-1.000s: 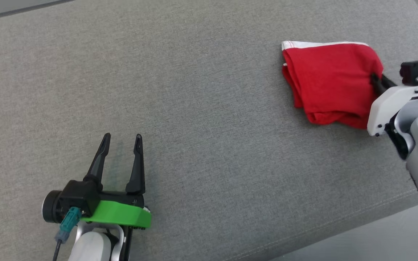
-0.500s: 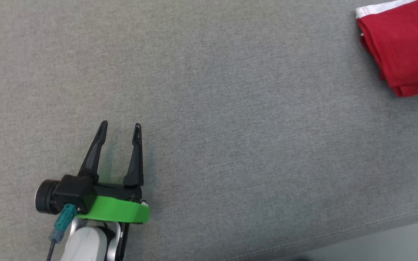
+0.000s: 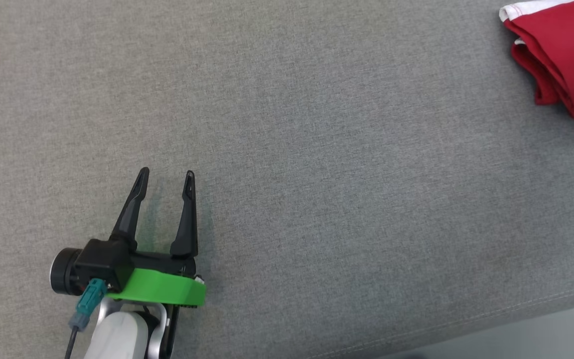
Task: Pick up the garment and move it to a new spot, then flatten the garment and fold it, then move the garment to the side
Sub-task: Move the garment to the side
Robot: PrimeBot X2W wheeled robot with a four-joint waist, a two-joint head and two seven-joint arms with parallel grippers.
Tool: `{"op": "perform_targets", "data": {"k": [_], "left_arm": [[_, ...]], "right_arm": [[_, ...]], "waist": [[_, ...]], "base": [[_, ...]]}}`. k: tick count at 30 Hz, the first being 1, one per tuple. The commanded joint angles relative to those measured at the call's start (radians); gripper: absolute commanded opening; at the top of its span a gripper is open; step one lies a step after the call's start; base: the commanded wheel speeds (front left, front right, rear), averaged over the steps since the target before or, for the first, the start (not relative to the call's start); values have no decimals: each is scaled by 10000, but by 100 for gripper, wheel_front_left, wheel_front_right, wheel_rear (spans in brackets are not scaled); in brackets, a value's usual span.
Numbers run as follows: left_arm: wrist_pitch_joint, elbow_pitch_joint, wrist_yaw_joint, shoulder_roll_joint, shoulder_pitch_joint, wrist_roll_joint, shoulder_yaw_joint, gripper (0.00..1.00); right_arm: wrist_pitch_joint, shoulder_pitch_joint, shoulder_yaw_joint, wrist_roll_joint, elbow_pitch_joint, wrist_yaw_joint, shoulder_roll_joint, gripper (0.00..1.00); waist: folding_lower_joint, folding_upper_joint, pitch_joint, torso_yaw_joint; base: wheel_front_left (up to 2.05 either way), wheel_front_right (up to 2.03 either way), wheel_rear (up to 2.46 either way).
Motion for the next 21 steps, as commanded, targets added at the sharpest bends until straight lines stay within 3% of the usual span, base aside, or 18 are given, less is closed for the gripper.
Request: {"op": "perform_targets", "data": {"k": [1, 6, 12, 21], "left_arm": [[-50, 78, 6, 10, -209, -144, 25, 100], [-105, 539, -21, -95, -309, -474, 247, 100], [-227, 1459, 73, -218, -338, -982, 803, 100], [-265, 2254, 281, -536, 413, -1404, 1517, 100]], "right_arm": [[-97, 82, -99, 19, -113, -16, 228, 100], [-175, 486, -225, 533, -277, -15, 1104, 100], [-213, 1193, 397, 968, -727, -15, 2047, 100], [-221, 3678, 646, 1673, -3507, -15, 3166, 100]], "waist": [[-1, 0, -257, -74], [-1, 0, -969, -66], [-1, 0, -2101, -16], [-1, 0, -3486, 218]], "base": [[0, 0, 0], [0, 0, 0], [0, 0, 0], [0, 0, 0]]}}
